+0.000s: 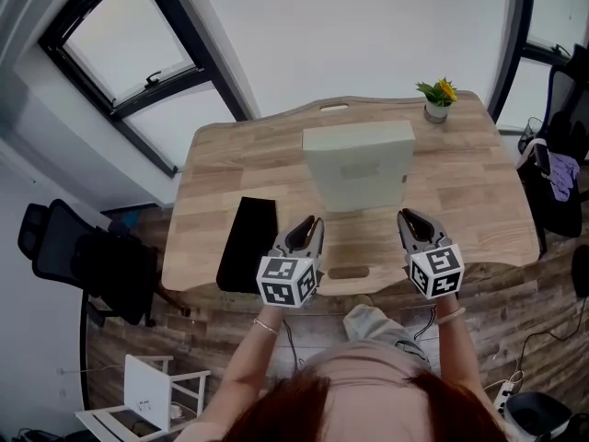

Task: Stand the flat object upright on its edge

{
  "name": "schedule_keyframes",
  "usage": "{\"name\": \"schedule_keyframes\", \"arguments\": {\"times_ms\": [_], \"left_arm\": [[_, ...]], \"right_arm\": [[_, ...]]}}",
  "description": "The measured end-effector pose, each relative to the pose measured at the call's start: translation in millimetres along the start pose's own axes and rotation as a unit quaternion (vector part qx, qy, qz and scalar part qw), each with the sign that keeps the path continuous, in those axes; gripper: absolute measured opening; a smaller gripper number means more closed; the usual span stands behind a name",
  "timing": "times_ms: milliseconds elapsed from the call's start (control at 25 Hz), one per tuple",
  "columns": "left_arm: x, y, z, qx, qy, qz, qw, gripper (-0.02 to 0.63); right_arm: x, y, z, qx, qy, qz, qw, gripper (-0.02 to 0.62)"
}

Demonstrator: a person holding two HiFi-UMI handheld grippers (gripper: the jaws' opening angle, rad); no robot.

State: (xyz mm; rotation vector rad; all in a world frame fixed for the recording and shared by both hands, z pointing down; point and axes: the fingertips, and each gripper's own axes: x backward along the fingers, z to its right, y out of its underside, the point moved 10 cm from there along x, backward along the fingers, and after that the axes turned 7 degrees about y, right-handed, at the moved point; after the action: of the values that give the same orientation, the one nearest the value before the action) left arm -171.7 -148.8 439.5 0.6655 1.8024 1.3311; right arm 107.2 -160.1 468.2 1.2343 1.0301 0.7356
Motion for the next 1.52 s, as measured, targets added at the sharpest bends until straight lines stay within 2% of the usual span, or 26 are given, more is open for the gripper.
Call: {"name": "schedule_keyframes", "arguments": {"times_ms": [360, 760, 1120, 1520], "left_arm": [[26.4, 2.7, 20.8, -0.011, -0.001, 0.013, 0.9999, 0.031], [62.3, 7.1, 47.3, -0.016, -0.013, 0.043, 0.9989, 0.012], [100.7, 7.1, 73.1, -0.034, -0.020, 0.066, 0.9971, 0.011], [146.0, 5.8, 104.3, -0.059, -0.030, 0.092, 0.9936, 0.011]], "right_arm": [[33.4, -2.9, -8.7, -0.017, 0.015, 0.016, 1.000, 0.000], [74.6, -6.3, -22.7, -0.030, 0.014, 0.043, 0.999, 0.000], [113.6, -10.7, -44.1, -0.017, 0.015, 0.072, 0.997, 0.000], [158.0, -9.7, -68.0, -0.009, 0.017, 0.082, 0.996, 0.000]]}}
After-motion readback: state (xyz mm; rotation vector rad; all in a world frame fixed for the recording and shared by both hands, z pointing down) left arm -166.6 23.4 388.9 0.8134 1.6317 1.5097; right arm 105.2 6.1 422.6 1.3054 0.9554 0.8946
